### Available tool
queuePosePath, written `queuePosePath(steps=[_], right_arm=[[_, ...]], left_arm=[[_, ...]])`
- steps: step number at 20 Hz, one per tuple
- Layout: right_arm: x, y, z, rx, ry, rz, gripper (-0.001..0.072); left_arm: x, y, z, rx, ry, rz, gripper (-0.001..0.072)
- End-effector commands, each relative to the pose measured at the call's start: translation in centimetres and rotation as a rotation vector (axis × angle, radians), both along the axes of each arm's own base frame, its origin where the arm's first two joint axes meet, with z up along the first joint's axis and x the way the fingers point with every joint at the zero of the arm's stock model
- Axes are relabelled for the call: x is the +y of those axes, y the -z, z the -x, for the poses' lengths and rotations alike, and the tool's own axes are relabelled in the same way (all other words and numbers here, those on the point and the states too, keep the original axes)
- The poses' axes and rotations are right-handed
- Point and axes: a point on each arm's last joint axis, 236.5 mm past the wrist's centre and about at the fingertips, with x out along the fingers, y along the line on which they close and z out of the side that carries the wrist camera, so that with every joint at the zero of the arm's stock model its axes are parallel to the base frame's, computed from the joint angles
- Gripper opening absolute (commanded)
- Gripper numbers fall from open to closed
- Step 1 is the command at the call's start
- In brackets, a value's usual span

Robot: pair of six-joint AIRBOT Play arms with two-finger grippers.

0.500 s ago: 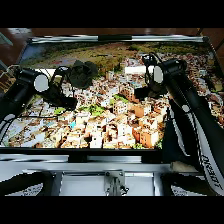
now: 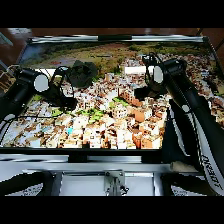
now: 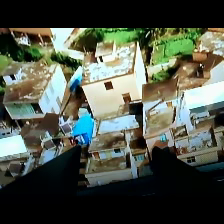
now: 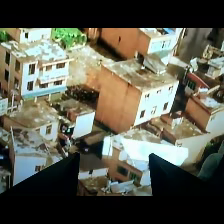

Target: Fold the shirts.

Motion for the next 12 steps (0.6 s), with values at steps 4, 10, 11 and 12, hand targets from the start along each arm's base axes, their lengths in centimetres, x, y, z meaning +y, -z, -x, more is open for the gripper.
queuePosePath(steps=[4,10,11,12], right_arm=[[0.2,-0.1,-0.3,-0.014,0.003,-0.009,0.0543],[0.5,0.3,1.1,0.047,0.005,-0.021,0.0543],[0.7,0.3,1.3,0.058,0.004,-0.031,0.0543],[1.0,0.4,1.5,0.065,0.003,-0.043,0.0543]], left_arm=[[0.0,0.0,0.0,0.001,0.0,-0.001,0.0528],[-1.3,-0.6,-3.0,-0.124,-0.006,0.054,0.0528],[-1.9,-1.2,-4.5,-0.188,-0.006,0.081,0.0528],[-2.5,-1.8,-6.0,-0.254,-0.004,0.108,0.0528]])
